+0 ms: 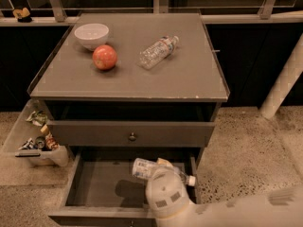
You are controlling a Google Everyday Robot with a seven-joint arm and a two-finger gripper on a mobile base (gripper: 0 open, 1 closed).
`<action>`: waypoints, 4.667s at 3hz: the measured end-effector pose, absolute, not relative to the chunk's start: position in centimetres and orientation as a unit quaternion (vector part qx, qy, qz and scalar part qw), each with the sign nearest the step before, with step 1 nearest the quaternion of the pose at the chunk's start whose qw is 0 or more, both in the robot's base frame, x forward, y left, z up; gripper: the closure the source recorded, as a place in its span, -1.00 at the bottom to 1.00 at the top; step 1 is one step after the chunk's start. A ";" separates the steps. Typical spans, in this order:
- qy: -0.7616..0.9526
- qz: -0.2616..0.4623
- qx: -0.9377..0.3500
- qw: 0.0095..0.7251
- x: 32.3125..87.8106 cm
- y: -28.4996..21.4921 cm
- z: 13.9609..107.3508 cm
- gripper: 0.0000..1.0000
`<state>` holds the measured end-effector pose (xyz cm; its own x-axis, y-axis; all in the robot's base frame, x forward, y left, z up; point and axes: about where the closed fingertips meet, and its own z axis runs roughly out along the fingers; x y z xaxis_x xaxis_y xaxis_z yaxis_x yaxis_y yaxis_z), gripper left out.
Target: Pick water bottle from middle drawer and place on counter
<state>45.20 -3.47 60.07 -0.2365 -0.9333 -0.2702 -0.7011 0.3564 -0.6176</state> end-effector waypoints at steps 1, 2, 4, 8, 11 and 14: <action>0.783 -0.213 -0.495 0.311 43.5 -10.9 65.3 1.00; 0.761 -0.225 -0.512 0.328 43.1 -10.7 68.4 1.00; 0.758 -0.216 -0.518 0.333 43.7 -10.7 69.6 1.00; 0.750 -0.191 -0.493 0.398 54.8 -8.0 82.2 1.00; 0.777 -0.168 -0.456 0.401 63.0 -13.8 90.3 1.00; 0.793 -0.106 -0.484 0.355 68.7 -13.2 86.3 1.00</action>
Offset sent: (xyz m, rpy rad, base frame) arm -0.0152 -0.0666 0.0441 -0.0018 -0.0244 -0.0914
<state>68.66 -13.23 86.28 -0.2790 -0.8427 -0.4605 -0.6917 0.5090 -0.5123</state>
